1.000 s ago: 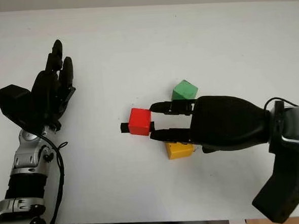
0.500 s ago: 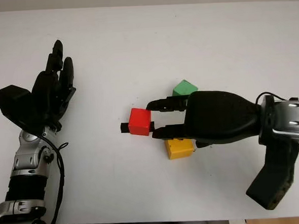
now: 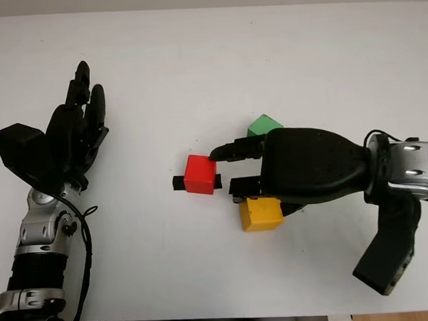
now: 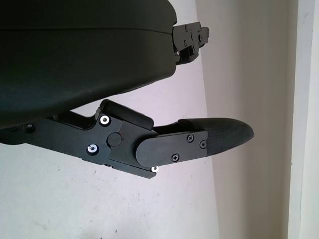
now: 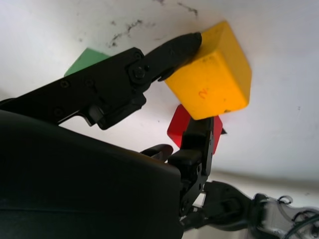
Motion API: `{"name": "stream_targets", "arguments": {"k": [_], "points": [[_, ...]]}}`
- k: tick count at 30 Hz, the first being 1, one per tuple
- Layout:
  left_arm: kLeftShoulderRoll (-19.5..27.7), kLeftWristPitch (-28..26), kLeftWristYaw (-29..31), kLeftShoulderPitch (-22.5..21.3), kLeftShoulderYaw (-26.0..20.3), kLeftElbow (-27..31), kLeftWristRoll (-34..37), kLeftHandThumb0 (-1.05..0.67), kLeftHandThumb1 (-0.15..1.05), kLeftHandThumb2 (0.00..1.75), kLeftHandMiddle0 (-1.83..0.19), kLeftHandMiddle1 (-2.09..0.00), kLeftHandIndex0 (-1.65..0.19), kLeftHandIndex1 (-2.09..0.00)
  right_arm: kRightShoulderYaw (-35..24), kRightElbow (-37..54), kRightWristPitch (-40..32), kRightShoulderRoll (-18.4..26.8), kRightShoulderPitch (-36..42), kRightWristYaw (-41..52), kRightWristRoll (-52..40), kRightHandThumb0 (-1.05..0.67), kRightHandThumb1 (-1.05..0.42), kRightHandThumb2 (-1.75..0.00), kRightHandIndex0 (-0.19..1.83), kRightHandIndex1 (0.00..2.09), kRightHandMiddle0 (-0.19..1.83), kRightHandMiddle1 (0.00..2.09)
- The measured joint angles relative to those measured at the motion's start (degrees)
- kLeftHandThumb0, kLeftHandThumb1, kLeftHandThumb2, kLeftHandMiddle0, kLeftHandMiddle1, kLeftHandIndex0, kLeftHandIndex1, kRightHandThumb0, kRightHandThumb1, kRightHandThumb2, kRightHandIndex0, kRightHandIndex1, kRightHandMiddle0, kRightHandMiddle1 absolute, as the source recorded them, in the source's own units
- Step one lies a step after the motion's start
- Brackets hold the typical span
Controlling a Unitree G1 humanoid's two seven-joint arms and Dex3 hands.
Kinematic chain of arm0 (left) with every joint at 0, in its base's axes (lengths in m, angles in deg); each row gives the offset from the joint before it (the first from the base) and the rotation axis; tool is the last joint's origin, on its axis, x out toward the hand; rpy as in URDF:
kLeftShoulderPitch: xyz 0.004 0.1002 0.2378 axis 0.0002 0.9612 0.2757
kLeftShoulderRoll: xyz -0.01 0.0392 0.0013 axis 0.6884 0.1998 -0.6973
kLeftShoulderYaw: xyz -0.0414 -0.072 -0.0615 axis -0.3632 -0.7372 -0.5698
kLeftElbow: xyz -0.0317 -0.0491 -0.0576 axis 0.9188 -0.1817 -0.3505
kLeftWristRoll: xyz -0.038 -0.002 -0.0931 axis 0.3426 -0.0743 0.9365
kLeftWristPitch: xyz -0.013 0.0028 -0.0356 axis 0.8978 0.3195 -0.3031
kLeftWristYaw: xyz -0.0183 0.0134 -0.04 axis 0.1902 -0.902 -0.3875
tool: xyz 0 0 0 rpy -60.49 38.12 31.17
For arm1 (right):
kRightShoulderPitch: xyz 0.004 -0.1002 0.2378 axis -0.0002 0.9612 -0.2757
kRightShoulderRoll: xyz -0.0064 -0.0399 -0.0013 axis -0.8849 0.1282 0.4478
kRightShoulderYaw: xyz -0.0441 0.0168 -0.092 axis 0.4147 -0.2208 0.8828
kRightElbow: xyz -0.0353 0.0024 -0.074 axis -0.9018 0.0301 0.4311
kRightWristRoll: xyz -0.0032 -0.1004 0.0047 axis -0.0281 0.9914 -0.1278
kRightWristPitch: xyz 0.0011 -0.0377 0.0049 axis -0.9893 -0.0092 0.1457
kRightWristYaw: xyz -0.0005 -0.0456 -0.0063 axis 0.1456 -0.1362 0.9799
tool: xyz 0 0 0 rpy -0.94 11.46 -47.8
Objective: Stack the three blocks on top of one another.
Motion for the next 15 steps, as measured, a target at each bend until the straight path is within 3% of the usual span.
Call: {"name": "stream_targets", "arguments": {"k": [6, 15], "points": [[0.0, 0.0, 0.4, 0.0, 0.0, -0.8, 0.0, -0.74, 1.05, 0.53, 0.17, -0.05, 0.18, -0.05, -0.2, 2.7, -7.3, 0.0, 2.9, 6.2, -6.2, -0.46, -0.88, -0.05, 0.34, 0.23, 0.55, 1.34], [0.0, -0.6, 0.3, -0.1, 0.0, -1.0, -0.2, -0.74, 1.05, 0.51, 0.18, -0.05, 0.18, -0.05, -4.0, 12.2, -27.0, 0.0, 9.8, 17.3, -19.3, -0.33, -0.9, -0.06, 0.34, 0.18, 0.51, 1.38]]}}
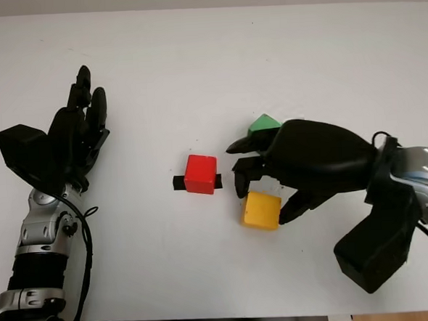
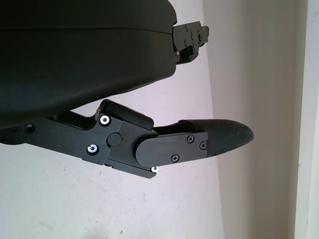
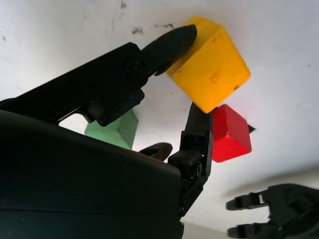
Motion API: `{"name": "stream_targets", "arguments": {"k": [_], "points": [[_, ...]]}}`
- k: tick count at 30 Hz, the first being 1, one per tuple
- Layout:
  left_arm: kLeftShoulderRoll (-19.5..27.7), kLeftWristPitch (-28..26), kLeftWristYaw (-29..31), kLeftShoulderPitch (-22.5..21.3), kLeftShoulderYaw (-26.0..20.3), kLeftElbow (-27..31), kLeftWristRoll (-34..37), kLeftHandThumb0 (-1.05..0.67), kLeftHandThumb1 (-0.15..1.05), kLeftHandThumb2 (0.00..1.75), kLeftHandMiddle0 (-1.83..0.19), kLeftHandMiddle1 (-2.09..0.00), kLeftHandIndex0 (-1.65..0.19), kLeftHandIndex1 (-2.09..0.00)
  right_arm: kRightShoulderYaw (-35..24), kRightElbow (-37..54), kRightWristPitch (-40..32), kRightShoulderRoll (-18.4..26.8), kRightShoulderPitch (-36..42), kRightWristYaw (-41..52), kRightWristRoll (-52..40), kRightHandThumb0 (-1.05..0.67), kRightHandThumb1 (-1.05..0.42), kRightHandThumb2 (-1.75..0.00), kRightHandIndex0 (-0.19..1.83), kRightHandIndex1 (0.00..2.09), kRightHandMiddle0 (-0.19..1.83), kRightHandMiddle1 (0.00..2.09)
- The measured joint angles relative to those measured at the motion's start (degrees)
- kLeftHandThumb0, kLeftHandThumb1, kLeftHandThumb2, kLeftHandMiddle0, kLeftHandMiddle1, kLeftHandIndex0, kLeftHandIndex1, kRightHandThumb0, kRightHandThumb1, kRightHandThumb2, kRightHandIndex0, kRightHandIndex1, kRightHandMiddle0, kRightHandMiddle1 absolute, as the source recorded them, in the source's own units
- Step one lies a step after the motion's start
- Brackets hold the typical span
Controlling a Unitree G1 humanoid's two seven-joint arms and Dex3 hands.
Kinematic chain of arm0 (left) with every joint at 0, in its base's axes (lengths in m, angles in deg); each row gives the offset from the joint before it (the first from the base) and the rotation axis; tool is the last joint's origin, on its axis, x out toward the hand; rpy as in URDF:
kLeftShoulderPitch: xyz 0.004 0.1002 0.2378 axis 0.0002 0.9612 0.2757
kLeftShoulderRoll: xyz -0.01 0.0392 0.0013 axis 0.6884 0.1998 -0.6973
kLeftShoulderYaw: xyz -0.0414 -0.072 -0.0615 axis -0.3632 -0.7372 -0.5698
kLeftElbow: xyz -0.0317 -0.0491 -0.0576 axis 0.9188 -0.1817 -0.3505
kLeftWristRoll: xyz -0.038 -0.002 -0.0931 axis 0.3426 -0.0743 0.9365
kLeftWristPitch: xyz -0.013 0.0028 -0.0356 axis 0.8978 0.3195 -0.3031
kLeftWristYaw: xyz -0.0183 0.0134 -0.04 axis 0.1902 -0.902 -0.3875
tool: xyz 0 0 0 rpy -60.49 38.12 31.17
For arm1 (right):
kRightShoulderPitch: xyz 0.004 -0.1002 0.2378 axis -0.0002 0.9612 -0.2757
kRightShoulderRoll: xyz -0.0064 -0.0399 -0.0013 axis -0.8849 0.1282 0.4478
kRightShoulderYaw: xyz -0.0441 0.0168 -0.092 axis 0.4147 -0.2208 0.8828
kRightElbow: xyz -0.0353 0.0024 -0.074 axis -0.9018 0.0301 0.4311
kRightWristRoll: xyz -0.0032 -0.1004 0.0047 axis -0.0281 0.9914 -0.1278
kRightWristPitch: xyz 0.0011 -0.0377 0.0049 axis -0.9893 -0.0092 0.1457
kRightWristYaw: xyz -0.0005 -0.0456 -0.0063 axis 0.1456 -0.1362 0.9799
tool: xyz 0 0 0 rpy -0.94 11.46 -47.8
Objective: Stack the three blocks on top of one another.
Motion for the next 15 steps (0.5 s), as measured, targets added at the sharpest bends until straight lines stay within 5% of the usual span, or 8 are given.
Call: {"name": "stream_targets", "arguments": {"k": [15], "points": [[0.1, -0.7, 0.3, 0.0, 0.0, -0.2, -0.8, -0.72, 1.05, 0.53, 0.19, -0.05, 0.19, -0.04, -3.6, 6.4, -15.5, -2.9, -5.2, 3.5, -5.4, -0.33, -0.87, -0.04, 0.37, 0.14, 0.54, 1.4]]}}
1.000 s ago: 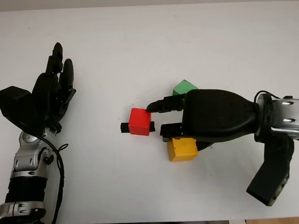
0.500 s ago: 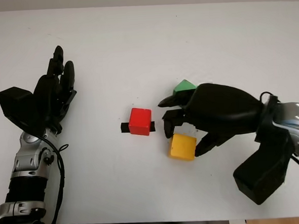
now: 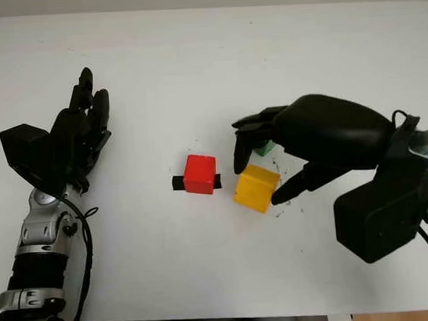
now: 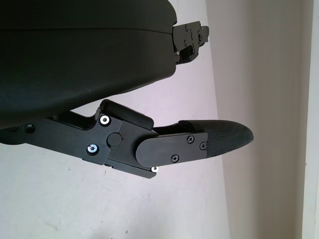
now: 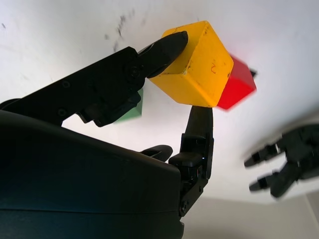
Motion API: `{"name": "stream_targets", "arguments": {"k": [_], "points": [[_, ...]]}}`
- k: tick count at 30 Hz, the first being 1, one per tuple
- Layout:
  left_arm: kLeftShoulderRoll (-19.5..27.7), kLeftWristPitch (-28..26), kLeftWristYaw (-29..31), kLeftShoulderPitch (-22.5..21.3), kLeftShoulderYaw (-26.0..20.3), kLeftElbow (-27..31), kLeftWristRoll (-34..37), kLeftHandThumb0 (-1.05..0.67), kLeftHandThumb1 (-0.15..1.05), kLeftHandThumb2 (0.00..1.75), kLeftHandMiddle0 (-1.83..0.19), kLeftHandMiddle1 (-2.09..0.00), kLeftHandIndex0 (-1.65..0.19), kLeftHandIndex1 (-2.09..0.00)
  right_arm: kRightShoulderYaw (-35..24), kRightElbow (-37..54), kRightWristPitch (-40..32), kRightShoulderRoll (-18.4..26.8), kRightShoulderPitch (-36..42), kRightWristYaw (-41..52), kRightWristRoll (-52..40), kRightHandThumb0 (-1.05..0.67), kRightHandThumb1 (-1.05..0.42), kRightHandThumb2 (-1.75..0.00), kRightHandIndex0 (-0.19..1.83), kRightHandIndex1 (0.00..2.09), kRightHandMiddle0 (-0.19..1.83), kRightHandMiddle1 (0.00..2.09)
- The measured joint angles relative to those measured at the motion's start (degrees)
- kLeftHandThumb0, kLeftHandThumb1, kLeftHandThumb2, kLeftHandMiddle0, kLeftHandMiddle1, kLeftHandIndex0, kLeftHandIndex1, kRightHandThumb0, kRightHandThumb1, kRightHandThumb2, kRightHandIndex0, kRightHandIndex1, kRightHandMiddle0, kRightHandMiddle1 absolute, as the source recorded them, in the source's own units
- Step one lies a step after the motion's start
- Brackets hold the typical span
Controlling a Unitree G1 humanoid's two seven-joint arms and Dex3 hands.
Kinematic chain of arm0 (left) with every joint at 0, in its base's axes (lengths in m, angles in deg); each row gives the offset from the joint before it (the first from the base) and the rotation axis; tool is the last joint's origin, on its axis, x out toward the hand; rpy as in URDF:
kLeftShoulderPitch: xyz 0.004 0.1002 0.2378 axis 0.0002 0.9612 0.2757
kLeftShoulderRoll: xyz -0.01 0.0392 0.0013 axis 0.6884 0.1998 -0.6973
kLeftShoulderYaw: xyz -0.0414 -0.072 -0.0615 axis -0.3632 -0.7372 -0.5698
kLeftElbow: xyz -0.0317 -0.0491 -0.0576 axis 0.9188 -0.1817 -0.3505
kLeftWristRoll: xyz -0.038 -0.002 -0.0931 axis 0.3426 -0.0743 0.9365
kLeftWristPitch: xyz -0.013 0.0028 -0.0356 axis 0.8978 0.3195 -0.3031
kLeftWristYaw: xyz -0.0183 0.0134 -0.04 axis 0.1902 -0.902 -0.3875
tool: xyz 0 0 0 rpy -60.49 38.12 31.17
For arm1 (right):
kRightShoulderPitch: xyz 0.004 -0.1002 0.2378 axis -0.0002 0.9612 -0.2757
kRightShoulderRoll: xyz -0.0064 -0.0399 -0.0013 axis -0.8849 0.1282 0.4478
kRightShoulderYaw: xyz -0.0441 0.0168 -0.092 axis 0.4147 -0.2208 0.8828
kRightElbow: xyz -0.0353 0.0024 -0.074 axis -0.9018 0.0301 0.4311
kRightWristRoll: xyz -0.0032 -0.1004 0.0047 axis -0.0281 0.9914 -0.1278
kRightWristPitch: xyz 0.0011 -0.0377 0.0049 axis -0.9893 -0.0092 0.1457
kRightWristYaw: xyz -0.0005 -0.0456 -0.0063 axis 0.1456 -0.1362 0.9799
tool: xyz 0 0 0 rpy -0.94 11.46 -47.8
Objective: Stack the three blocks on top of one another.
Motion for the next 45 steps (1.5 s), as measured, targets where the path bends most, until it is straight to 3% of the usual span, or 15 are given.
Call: {"name": "stream_targets", "arguments": {"k": [9, 16, 25, 32, 45], "points": [[0.0, -0.1, 0.0, 0.0, -0.1, 0.1, 0.1, -0.74, 1.05, 0.52, 0.19, -0.05, 0.19, -0.04, -0.4, 0.1, -4.9, -2.1, -1.2, 0.3, -0.9, -0.31, -0.88, -0.06, 0.36, 0.12, 0.53, 1.39], [0.0, -0.2, 0.0, -0.1, -0.1, 0.0, 0.2, -0.74, 1.05, 0.52, 0.19, -0.05, 0.19, -0.04, 1.9, -2.3, -4.6, -4.9, -9.7, -3.4, 6.7, -0.31, -0.83, -0.04, 0.43, 0.13, 0.64, 1.31], [0.0, -0.2, -0.3, -0.2, -0.1, 0.4, 0.0, -0.74, 1.05, 0.54, 0.19, -0.05, 0.19, -0.04, 9.1, -12.1, 6.8, -9.0, -17.9, -6.9, 14.7, -0.29, -0.83, -0.05, 0.46, 0.13, 0.71, 1.29], [-0.1, -0.4, -0.9, -0.1, -0.1, 1.7, -0.1, -0.73, 1.05, 0.54, 0.19, -0.05, 0.19, -0.03, 11.8, -21.9, 16.8, -10.1, -21.9, -11.0, 18.6, -0.31, -0.88, -0.07, 0.43, 0.1, 0.61, 1.39], [-0.1, -0.3, -1.1, 0.1, 0.0, 1.8, -0.1, -0.73, 1.05, 0.54, 0.19, -0.03, 0.19, -0.01, 12.7, -26.8, 23.0, -11.3, -23.0, -12.0, 18.7, -0.3, -0.93, -0.07, 0.41, 0.08, 0.5, 1.46]]}}
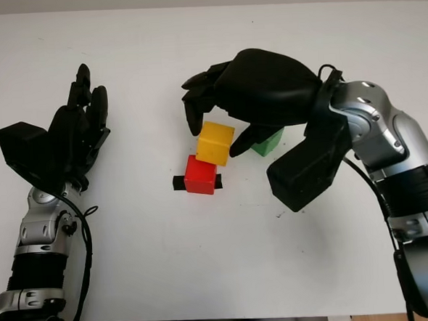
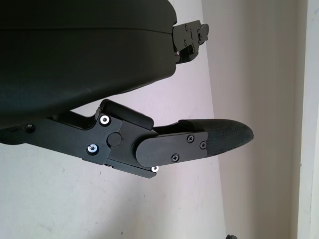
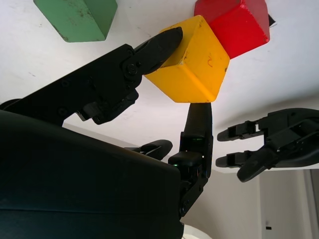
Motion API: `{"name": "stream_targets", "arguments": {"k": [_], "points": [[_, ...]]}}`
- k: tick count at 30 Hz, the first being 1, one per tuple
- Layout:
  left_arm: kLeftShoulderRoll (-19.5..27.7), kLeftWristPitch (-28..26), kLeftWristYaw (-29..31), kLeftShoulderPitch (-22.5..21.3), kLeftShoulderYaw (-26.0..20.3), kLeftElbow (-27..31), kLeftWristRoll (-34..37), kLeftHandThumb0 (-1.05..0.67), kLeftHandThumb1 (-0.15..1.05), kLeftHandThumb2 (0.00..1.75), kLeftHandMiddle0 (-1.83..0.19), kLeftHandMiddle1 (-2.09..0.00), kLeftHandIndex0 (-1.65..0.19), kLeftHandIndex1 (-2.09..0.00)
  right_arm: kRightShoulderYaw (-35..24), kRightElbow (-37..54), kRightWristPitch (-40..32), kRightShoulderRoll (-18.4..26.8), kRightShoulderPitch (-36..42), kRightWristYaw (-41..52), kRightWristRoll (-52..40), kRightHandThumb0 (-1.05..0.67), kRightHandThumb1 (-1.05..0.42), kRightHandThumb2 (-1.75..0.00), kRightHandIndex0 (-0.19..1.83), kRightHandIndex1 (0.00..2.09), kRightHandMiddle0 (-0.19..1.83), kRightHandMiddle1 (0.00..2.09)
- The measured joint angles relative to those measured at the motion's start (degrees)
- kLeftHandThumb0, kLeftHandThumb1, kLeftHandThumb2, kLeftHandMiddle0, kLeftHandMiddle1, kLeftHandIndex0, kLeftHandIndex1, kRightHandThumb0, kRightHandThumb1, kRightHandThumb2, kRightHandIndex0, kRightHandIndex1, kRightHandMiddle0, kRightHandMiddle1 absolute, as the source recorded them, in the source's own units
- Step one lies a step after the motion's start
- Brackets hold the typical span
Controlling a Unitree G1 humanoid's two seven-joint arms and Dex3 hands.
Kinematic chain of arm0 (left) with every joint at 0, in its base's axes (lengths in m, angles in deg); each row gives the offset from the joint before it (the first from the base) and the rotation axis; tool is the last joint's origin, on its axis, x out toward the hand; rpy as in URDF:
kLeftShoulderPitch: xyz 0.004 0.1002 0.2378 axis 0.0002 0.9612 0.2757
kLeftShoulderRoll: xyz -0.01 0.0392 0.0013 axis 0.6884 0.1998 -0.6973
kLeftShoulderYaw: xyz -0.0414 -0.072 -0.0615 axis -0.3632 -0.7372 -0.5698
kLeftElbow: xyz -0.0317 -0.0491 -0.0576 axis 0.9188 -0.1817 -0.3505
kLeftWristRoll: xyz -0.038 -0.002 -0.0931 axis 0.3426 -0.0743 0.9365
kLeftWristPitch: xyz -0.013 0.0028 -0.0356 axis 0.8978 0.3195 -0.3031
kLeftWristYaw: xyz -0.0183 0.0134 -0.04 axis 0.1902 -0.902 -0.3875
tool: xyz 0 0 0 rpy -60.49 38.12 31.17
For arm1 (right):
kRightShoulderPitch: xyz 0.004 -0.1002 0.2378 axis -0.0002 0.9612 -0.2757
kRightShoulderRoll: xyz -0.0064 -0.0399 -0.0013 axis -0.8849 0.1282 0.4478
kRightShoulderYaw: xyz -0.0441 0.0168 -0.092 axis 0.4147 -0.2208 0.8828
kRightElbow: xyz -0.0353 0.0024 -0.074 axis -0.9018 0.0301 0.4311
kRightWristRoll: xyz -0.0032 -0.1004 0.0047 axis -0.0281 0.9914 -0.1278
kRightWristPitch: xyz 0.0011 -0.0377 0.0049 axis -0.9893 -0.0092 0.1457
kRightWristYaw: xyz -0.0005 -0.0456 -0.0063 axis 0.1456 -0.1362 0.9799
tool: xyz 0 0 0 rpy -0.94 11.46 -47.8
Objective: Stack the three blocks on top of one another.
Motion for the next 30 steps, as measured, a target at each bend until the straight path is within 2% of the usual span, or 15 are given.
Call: {"name": "stream_targets", "arguments": {"k": [16, 30], "points": [[-0.4, -0.4, 0.0, 0.1, 0.0, 0.4, 0.2, -0.72, 1.05, 0.54, 0.19, -0.01, 0.19, 0.0, 1.0, -1.7, 1.4, -2.7, -1.6, 0.7, -0.5, -0.34, -0.92, -0.06, 0.4, 0.06, 0.48, 1.48], [-0.7, -0.2, -0.1, 0.1, 0.2, 0.6, 0.0, -0.73, 1.05, 0.53, 0.19, -0.03, 0.19, -0.01, 1.2, -3.5, 3.7, -2.9, -2.7, 1.0, -0.4, -0.33, -0.93, -0.06, 0.39, 0.06, 0.47, 1.49]]}}
